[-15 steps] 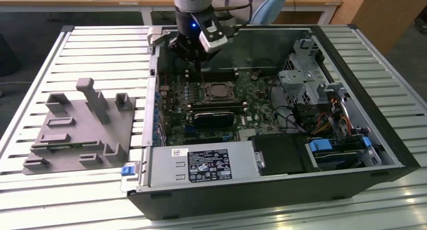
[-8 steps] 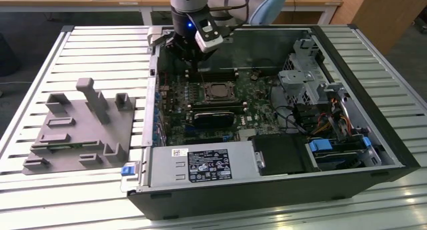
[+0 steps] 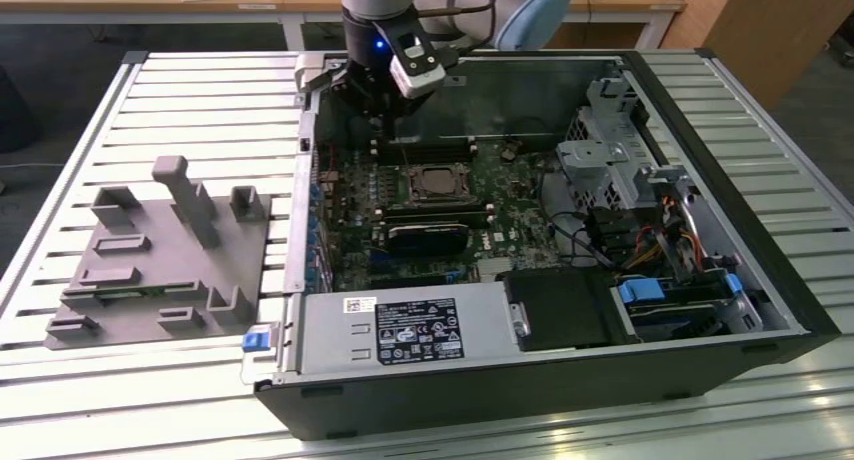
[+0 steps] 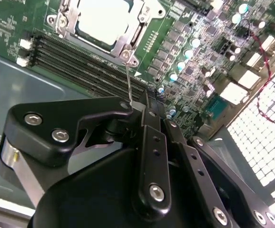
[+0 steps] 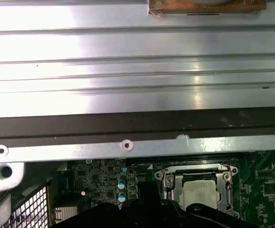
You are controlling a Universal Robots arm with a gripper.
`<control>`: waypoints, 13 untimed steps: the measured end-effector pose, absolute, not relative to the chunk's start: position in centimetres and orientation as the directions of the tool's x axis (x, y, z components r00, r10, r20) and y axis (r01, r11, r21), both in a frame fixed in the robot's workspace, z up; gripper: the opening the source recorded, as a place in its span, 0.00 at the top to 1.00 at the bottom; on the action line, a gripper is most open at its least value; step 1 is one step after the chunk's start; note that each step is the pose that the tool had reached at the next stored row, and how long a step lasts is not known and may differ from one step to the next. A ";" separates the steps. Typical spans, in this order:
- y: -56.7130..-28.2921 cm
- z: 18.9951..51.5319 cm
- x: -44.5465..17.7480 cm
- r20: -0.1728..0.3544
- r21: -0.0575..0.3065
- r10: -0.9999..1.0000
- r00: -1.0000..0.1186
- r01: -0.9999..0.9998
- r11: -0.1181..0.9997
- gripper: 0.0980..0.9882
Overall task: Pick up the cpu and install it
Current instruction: 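Install the first cpu locking lever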
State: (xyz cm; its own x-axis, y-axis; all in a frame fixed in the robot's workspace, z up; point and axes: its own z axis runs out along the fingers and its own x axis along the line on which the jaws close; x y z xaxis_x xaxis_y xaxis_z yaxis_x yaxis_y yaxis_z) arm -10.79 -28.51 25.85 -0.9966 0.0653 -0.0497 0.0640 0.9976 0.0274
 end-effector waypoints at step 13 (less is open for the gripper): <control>-28.2 25.6 -8.8 -0.045 0.027 0.061 -0.997 0.060 0.998 0.99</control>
